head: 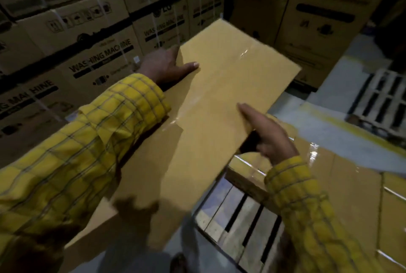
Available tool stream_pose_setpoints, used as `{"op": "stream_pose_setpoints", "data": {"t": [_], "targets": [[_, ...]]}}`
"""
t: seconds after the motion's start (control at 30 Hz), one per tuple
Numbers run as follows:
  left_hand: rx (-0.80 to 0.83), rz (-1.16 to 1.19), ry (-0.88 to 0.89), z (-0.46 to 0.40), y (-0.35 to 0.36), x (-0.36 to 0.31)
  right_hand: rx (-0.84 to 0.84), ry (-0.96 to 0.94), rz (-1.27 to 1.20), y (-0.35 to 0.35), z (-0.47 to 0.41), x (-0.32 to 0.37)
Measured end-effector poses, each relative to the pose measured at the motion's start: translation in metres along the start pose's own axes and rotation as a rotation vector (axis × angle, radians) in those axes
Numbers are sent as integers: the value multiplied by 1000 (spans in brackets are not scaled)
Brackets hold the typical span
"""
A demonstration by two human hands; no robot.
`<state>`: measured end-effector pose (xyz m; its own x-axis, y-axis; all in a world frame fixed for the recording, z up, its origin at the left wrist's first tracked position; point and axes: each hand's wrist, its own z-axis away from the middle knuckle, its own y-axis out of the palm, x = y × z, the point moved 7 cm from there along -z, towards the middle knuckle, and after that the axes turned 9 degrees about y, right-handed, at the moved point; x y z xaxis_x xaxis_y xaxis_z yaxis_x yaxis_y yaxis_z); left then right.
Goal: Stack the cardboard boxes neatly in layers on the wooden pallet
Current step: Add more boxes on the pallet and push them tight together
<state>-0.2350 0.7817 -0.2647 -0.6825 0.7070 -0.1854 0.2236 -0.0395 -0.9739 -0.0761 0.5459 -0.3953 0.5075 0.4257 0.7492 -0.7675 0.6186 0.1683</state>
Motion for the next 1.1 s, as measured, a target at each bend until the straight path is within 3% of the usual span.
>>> {"op": "stream_pose_setpoints", "data": {"t": [0.2, 0.43, 0.7, 0.97, 1.1], "targets": [[-175, 197, -31, -9, 45, -121, -185, -105, 10, -147, -24, 49], [-199, 419, -306, 47, 173, -164, -281, -195, 151, -235, -79, 36], [-192, 492, -557, 146, 340, -157, -127, -164, 358, -242, -193, -58], [-183, 871, -822, 250, 525, -151, -80, -107, 698, -229, -311, -192], [-189, 933, -912, 285, 589, -127, -35, -59, 870, -217, -357, -262]]}}
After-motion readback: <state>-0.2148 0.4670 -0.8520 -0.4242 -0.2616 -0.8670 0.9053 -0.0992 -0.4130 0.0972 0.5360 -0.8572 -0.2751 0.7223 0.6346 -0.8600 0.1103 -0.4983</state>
